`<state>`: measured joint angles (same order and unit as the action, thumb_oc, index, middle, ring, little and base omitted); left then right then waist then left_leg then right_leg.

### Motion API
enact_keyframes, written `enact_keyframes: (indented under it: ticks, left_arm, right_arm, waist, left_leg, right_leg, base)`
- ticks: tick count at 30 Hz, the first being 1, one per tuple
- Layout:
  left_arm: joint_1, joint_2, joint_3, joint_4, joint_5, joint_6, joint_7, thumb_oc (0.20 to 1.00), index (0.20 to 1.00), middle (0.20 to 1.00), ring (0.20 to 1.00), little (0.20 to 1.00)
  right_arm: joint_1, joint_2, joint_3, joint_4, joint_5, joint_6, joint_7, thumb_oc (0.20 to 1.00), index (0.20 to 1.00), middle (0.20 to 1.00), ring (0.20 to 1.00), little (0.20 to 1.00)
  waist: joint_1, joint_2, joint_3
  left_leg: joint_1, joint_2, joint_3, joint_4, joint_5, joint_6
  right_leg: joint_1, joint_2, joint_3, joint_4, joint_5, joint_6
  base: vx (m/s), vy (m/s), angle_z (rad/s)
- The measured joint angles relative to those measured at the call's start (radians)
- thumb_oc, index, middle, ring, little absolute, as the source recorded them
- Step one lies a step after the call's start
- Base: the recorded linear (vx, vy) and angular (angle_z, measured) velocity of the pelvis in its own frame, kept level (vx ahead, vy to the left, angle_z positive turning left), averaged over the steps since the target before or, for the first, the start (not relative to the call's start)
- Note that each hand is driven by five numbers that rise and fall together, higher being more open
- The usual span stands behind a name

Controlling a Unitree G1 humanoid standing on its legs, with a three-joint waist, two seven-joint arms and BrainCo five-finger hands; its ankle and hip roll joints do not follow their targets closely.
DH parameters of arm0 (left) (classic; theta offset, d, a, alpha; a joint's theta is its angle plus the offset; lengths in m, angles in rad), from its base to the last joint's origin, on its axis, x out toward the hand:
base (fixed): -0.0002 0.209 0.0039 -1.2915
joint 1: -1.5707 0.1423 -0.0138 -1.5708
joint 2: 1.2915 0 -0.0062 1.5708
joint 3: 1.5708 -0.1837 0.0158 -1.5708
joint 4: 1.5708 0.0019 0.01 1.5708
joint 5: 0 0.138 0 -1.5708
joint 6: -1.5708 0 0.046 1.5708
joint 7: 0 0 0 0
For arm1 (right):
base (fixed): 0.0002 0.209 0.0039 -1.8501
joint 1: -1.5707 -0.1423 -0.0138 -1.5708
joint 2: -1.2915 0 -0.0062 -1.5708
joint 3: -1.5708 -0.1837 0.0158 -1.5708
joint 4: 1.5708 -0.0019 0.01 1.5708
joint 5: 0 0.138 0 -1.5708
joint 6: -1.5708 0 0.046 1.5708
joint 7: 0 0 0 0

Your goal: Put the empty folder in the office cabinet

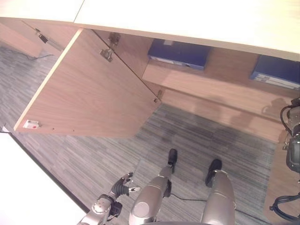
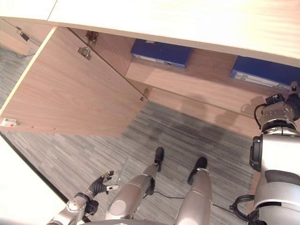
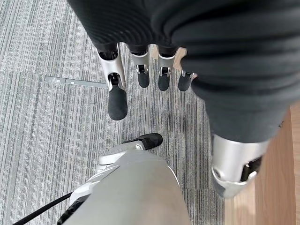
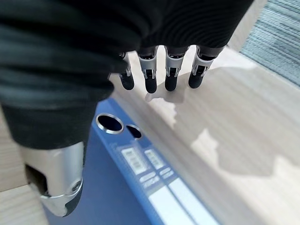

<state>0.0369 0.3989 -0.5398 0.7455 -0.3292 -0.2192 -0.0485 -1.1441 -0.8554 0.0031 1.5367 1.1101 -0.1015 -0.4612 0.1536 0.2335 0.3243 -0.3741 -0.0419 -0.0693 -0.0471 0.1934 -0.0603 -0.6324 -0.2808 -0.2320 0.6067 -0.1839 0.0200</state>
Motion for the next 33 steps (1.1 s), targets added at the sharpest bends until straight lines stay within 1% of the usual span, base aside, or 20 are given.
enact_keyframes:
  ticks: [2,3,4,5,7,9,10,11,12,14,19,21,22,24,27,28,29,30,31,33]
  left_arm:
    - [0.0,0.0,0.001,-0.003,0.0,-0.006,-0.002,1.0,1.0,1.0,1.0,1.0]
    - [0.0,0.0,0.002,-0.001,0.0,-0.007,-0.002,1.0,1.0,1.0,1.0,1.0]
    - [0.002,0.004,0.005,-0.001,-0.001,-0.007,-0.002,1.0,1.0,1.0,1.0,1.0]
    - [0.006,0.009,0.007,-0.002,-0.002,-0.015,-0.005,1.0,1.0,1.0,1.0,1.0]
    - [0.006,0.009,0.01,0.0,-0.016,-0.015,-0.007,1.0,1.0,1.0,1.0,1.0]
    - [0.005,0.008,0.01,-0.003,-0.017,-0.023,-0.012,1.0,1.0,1.0,1.0,1.0]
    - [0.005,0.009,0.007,-0.001,-0.017,-0.022,-0.013,1.0,1.0,1.0,1.0,1.0]
    - [0.006,0.002,0.015,-0.001,-0.017,-0.024,-0.014,1.0,1.0,1.0,1.0,1.0]
    - [0.004,0.005,0.009,-0.004,-0.017,-0.026,-0.017,1.0,1.0,1.0,1.0,1.0]
    - [0.005,0.005,0.007,-0.007,-0.017,-0.029,-0.027,1.0,1.0,1.0,1.0,1.0]
    - [0.005,0.007,-0.01,-0.041,-0.02,-0.028,-0.052,1.0,1.0,1.0,1.0,1.0]
    - [0.002,0.006,-0.01,-0.052,-0.02,-0.029,-0.057,1.0,1.0,1.0,1.0,1.0]
    - [0.0,0.006,-0.008,-0.054,-0.022,-0.03,-0.058,1.0,1.0,1.0,1.0,1.0]
    - [0.0,0.003,-0.007,-0.052,-0.022,-0.029,-0.058,1.0,1.0,1.0,1.0,1.0]
    - [0.0,0.0,-0.006,-0.05,-0.023,-0.028,-0.057,1.0,1.0,1.0,1.0,1.0]
    - [-0.001,0.0,-0.004,-0.047,-0.023,-0.029,-0.056,1.0,1.0,1.0,1.0,1.0]
    - [-0.002,-0.001,-0.002,-0.045,-0.026,-0.03,-0.056,1.0,1.0,1.0,1.0,1.0]
    - [-0.006,-0.004,-0.001,-0.043,-0.033,-0.027,-0.052,1.0,1.0,1.0,1.0,1.0]
    - [-0.01,-0.003,0.004,-0.034,-0.038,-0.024,-0.051,1.0,1.0,1.0,1.0,1.0]
    - [-0.023,-0.006,0.031,-0.031,-0.038,-0.023,-0.05,1.0,1.0,1.0,1.0,1.0]
  right_arm:
    - [-0.058,-0.042,0.049,-0.001,-0.034,0.018,0.001,1.0,1.0,1.0,1.0,1.0]
    - [-0.069,-0.059,0.083,-0.007,-0.044,0.018,0.006,1.0,1.0,1.0,1.0,1.0]
    - [-0.083,-0.069,0.088,-0.004,-0.072,0.025,0.011,1.0,1.0,1.0,1.0,1.0]
    - [-0.13,-0.093,0.133,0.005,-0.078,0.061,-0.013,1.0,1.0,1.0,1.0,1.0]
    - [-0.146,-0.104,0.168,0.007,-0.119,0.082,-0.006,1.0,1.0,1.0,1.0,1.0]
    - [-0.193,-0.123,0.215,0.012,-0.16,0.095,-0.004,1.0,1.0,1.0,1.0,1.0]
    - [-0.222,-0.123,0.25,0.043,-0.162,0.104,-0.001,1.0,1.0,1.0,1.0,1.0]
    - [-0.241,-0.13,0.264,0.046,-0.163,0.117,-0.002,1.0,1.0,1.0,1.0,1.0]
    - [-0.26,-0.129,0.276,0.061,-0.173,0.118,-0.002,1.0,1.0,1.0,1.0,1.0]
    - [-0.298,-0.137,0.276,0.076,-0.187,0.137,-0.003,1.0,1.0,1.0,1.0,1.0]
    - [-0.328,-0.15,0.346,0.084,-0.192,0.14,-0.008,1.0,1.0,1.0,1.0,1.0]
    - [-0.328,-0.151,0.346,0.084,-0.193,0.137,-0.007,1.0,1.0,1.0,1.0,1.0]
    - [-0.327,-0.151,0.34,0.084,-0.193,0.137,-0.006,1.0,1.0,1.0,1.0,1.0]
    - [-0.307,-0.148,0.325,0.083,-0.192,0.133,0.001,1.0,1.0,1.0,1.0,1.0]
    - [-0.23,-0.146,0.27,0.061,-0.189,0.104,0.033,1.0,1.0,1.0,1.0,1.0]
    - [-0.186,-0.146,0.234,0.031,-0.19,0.087,0.039,1.0,1.0,1.0,1.0,1.0]
    - [-0.167,-0.144,0.217,0.026,-0.186,0.079,0.051,1.0,1.0,1.0,1.0,1.0]
    - [-0.113,-0.135,0.222,-0.005,-0.186,0.061,0.058,1.0,1.0,1.0,1.0,1.0]
    - [-0.082,-0.131,0.202,-0.013,-0.189,0.047,0.067,1.0,1.0,1.0,1.0,1.0]
    - [0.035,-0.107,0.091,-0.056,-0.186,0.012,0.105,1.0,1.0,1.0,1.0,1.0]
  waist:
    - [0.009,0.02,0.0]
    - [0.016,0.026,-0.001]
    - [0.023,0.03,-0.001]
    - [0.021,0.039,0.003]
    - [0.023,0.045,0.005]
    - [0.019,0.066,0.025]
    - [0.017,0.067,0.025]
    - [0.017,0.064,0.028]
    - [0.016,0.068,0.027]
    - [0.015,0.07,0.026]
    - [0.016,0.072,0.028]
    - [0.016,0.072,0.028]
    - [0.015,0.072,0.028]
    - [0.011,0.07,0.029]
    - [0.003,0.066,0.032]
    - [0.001,0.067,0.032]
    - [-0.004,0.064,0.034]
    - [-0.01,0.05,0.044]
    - [-0.009,0.056,0.04]
    - [-0.007,0.04,0.05]
  left_leg:
    - [-0.008,-0.003,0.0,-0.003,0.001,-0.001]
    - [-0.013,-0.004,0.0,-0.003,0.002,-0.002]
    - [-0.016,-0.004,-0.001,-0.004,0.005,-0.006]
    - [-0.029,-0.006,-0.001,-0.005,0.008,-0.009]
    - [-0.043,-0.008,-0.001,-0.007,0.015,-0.012]
    - [-0.044,-0.009,-0.002,-0.015,0.023,-0.014]
    - [-0.046,-0.013,-0.001,-0.019,0.018,-0.016]
    - [-0.052,-0.014,-0.003,-0.02,0.025,-0.018]
    - [-0.057,-0.018,-0.001,-0.023,0.013,-0.019]
    - [-0.061,-0.019,-0.003,-0.037,0.013,-0.019]
    - [-0.094,-0.028,-0.003,-0.036,0.013,-0.019]
    - [-0.095,-0.029,-0.004,-0.036,0.013,-0.019]
    - [-0.093,-0.03,-0.006,-0.035,0.013,-0.018]
    - [-0.085,-0.03,-0.013,-0.032,0.015,-0.016]
    - [-0.059,-0.027,-0.025,-0.031,0.035,-0.008]
    - [-0.053,-0.025,-0.03,-0.029,0.04,-0.009]
    - [-0.053,-0.024,-0.032,-0.02,0.041,-0.011]
    - [-0.048,-0.023,-0.034,-0.014,0.041,-0.011]
    - [-0.039,-0.022,-0.04,-0.017,0.04,-0.011]
    - [-0.012,-0.005,-0.06,-0.022,0.037,-0.012]
  right_leg:
    - [-0.013,-0.004,0.002,0.007,-0.002,-0.001]
    - [-0.02,-0.006,0.003,0.012,-0.003,-0.002]
    - [-0.025,-0.007,0.002,0.016,-0.004,-0.005]
    - [-0.042,-0.01,0.001,0.027,-0.009,-0.007]
    - [-0.064,-0.014,0.003,0.038,-0.012,-0.009]
    - [-0.074,-0.018,0.003,0.05,-0.016,-0.012]
    - [-0.083,-0.023,0.008,0.061,-0.021,-0.005]
    - [-0.093,-0.023,0.011,0.067,-0.022,-0.012]
    - [-0.102,-0.03,0.013,0.075,-0.036,0.0]
    - [-0.115,-0.031,0.014,0.078,-0.035,-0.003]
    - [-0.151,-0.039,0.02,0.085,-0.034,-0.004]
    - [-0.151,-0.04,0.021,0.085,-0.032,-0.003]
    - [-0.148,-0.04,0.021,0.084,-0.026,0.005]
    - [-0.136,-0.039,0.017,0.082,-0.027,0.005]
    - [-0.095,-0.037,0.002,0.074,-0.03,-0.003]
    - [-0.082,-0.037,-0.007,0.068,-0.019,-0.011]
    - [-0.074,-0.036,-0.015,0.063,-0.019,-0.009]
    - [-0.058,-0.035,-0.024,0.063,-0.02,-0.008]
    - [-0.048,-0.038,-0.026,0.054,-0.02,-0.009]
    - [0.003,-0.023,-0.052,0.028,-0.022,-0.008]
  base:
    - [0.0,0.0,0.0]
    - [0.0,0.0,0.0]
    - [-0.05,0.019,0.03]
    - [-0.04,0.009,0.05]
    - [-0.03,0.015,0.04]
    - [0.05,-0.012,0.02]
    - [0.1,-0.032,0.03]
    - [0.1,-0.041,0.02]
    - [-0.01,-0.005,0.05]
    - [0.0,-0.008,0.06]
    - [0.02,-0.005,0.05]
    - [0.03,-0.02,0.01]
    - [0.0,0.0,0.0]
    - [0.0,-0.008,0.02]
    - [-0.07,0.001,0.06]
    - [-0.1,0.004,0.06]
    - [0.0,-0.033,0.1]
    - [-0.01,-0.027,0.1]
    - [0.0,-0.032,0.16]
    - [0.01,-0.019,0.13]
